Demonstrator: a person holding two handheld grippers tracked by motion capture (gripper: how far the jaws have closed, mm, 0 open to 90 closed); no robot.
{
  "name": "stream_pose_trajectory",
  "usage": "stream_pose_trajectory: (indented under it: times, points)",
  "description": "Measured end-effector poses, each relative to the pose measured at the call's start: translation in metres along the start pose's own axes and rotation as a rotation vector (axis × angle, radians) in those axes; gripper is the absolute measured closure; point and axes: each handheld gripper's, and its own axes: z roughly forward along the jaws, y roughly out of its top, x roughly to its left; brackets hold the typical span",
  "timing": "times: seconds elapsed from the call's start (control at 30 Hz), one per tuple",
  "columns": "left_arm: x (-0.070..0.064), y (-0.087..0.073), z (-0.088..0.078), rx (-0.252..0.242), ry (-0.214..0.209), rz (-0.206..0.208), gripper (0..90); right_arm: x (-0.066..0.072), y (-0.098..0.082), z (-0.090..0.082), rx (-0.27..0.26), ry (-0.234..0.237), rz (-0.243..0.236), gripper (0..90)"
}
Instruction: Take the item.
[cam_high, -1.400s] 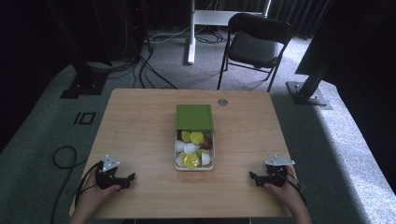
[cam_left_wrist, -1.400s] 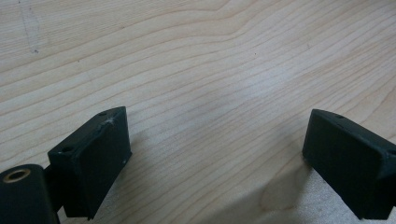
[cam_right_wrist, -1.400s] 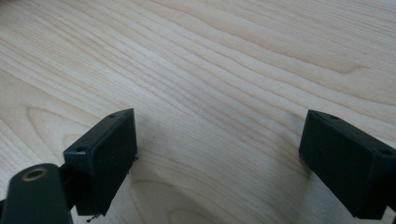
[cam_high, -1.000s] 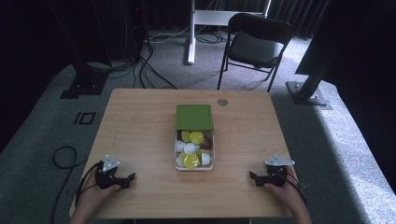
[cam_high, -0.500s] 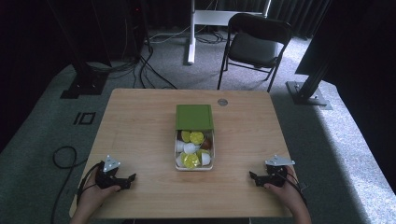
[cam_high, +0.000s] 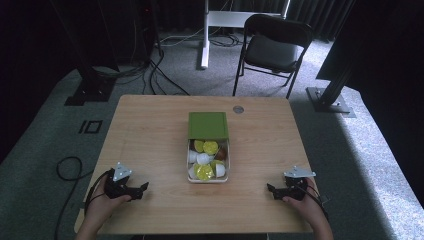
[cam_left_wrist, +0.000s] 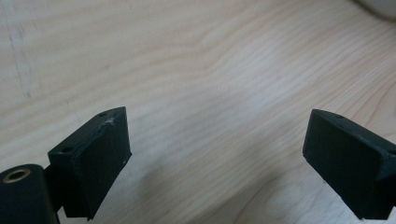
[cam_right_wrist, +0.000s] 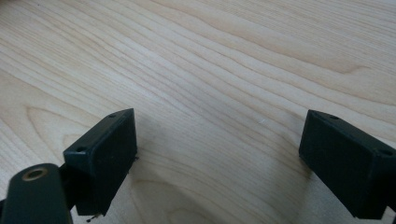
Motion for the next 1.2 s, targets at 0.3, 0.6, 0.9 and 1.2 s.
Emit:
stream_pose_trajectory:
  times: [0.3,0.6,0.9,1.2]
  points:
    - [-0.002,0.024,-0.014,-0.062,-0.013,0.009,8.6,0.000,0.000,0.000,0.000,0.000,0.000,11.0]
    - [-0.011,0.049,-0.020,-0.106,-0.040,0.032,8.6,0.000,0.000,0.000,0.000,0.000,0.000,11.1]
    - [-0.017,0.067,-0.024,-0.152,-0.080,0.033,8.6,0.000,0.000,0.000,0.000,0.000,0.000,11.0]
    - [-0.031,0.087,-0.024,-0.193,-0.106,0.052,8.6,0.000,0.000,0.000,0.000,0.000,0.000,11.0]
